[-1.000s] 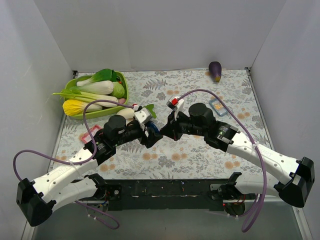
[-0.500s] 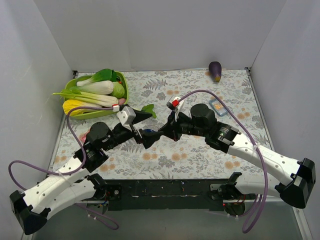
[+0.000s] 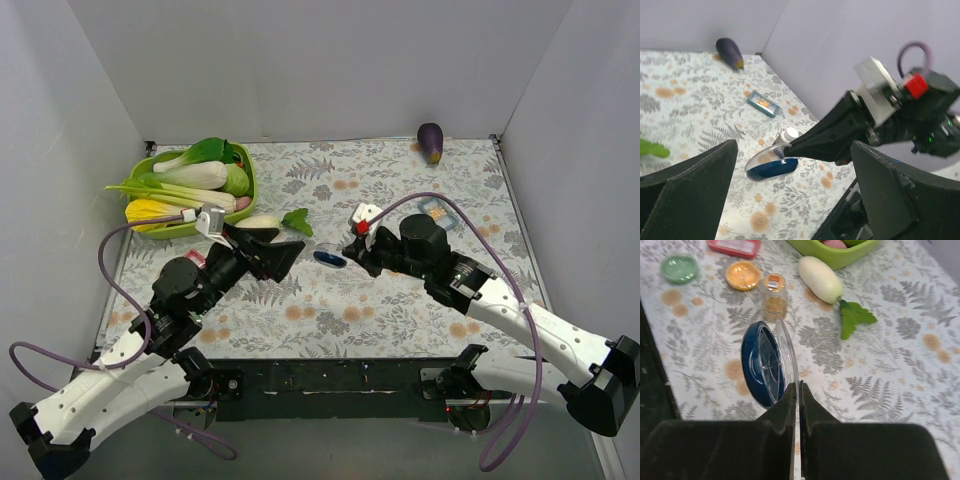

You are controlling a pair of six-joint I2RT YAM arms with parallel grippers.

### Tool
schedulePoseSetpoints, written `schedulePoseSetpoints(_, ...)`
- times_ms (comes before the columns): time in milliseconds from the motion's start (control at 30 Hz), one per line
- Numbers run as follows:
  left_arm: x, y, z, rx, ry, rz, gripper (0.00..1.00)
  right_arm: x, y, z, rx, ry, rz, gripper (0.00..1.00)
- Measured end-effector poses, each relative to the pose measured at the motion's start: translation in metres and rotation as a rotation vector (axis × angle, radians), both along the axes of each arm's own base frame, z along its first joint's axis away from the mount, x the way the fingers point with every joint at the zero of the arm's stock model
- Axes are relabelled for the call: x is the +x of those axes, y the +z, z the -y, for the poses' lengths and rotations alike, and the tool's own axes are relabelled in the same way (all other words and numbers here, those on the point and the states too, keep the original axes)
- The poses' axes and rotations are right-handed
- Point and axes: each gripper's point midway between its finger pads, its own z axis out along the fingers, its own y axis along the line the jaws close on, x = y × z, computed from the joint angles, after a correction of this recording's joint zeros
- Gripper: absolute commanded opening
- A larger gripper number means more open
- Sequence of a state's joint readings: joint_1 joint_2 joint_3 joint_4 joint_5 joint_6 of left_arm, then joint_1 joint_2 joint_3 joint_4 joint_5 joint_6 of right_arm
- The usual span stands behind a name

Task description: Sort the pills into containers

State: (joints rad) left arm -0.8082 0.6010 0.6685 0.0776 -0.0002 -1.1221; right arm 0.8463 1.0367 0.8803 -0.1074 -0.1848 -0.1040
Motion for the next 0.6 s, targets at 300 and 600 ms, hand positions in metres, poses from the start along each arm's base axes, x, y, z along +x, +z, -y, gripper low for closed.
schedulePoseSetpoints(300, 0.029, -0.057, 0.025, -0.202, 0.059, -0.466, 0.68, 0.024, -0.012, 0.037, -0.201, -0.028, 0.382, 0.01)
schedulePoseSetpoints(600, 0.036, -0.077, 0.071, -0.207, -0.08, -0.549, 0.42, 0.033, 0.007, 0.046, -0.225, -0.061, 0.519, 0.01)
